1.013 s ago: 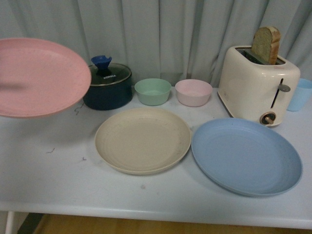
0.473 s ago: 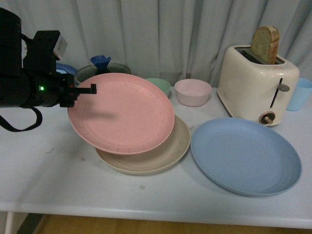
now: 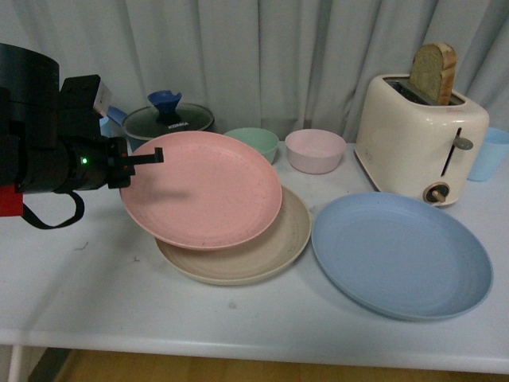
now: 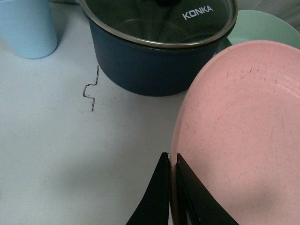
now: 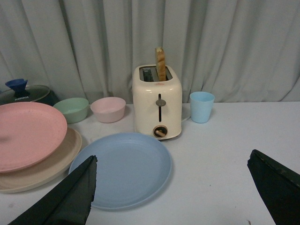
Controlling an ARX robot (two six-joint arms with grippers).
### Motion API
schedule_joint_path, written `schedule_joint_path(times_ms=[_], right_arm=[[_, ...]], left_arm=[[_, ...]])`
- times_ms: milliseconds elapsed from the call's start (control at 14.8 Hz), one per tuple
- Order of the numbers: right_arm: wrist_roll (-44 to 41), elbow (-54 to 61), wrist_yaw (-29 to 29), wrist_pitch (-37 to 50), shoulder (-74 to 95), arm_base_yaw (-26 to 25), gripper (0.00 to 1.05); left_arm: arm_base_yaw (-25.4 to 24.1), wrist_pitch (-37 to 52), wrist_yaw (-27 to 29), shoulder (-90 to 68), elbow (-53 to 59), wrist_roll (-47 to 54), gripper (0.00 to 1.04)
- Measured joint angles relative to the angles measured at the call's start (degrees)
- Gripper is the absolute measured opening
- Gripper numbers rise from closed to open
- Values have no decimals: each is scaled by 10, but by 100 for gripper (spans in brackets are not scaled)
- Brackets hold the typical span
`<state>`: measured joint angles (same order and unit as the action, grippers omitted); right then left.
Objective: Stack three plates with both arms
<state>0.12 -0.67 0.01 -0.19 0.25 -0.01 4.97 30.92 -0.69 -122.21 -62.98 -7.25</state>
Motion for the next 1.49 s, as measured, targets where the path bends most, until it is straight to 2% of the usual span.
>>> schedule_joint_path(times_ms=[338,405,675,945,1013,1080,1148,1350,1486], right_arm=[[0,0,0,0,0,0,98],[0,0,0,0,0,0,98],[0,0,0,0,0,0,98],[0,0,0,0,0,0,98],[0,0,0,0,0,0,98],[0,0,0,0,0,0,98],[0,0,0,0,0,0,98],[0,0,0,0,0,0,98],[0,0,0,0,0,0,98]], left_arm=[[21,-17,-6,-20,0,2,2],[24,-23,-7,-22,0,1,6],[14,1,-33,-24,-3,-53,51],[4,158,-23,121,95,-47,99],[3,261,23,152,143,-11,91],[-2,329,45,195,221,25,79],[-8,354,46,224,289,45,66],[-19,365,39,319,407,62,28],[-44,360,8,380,459,63,5]])
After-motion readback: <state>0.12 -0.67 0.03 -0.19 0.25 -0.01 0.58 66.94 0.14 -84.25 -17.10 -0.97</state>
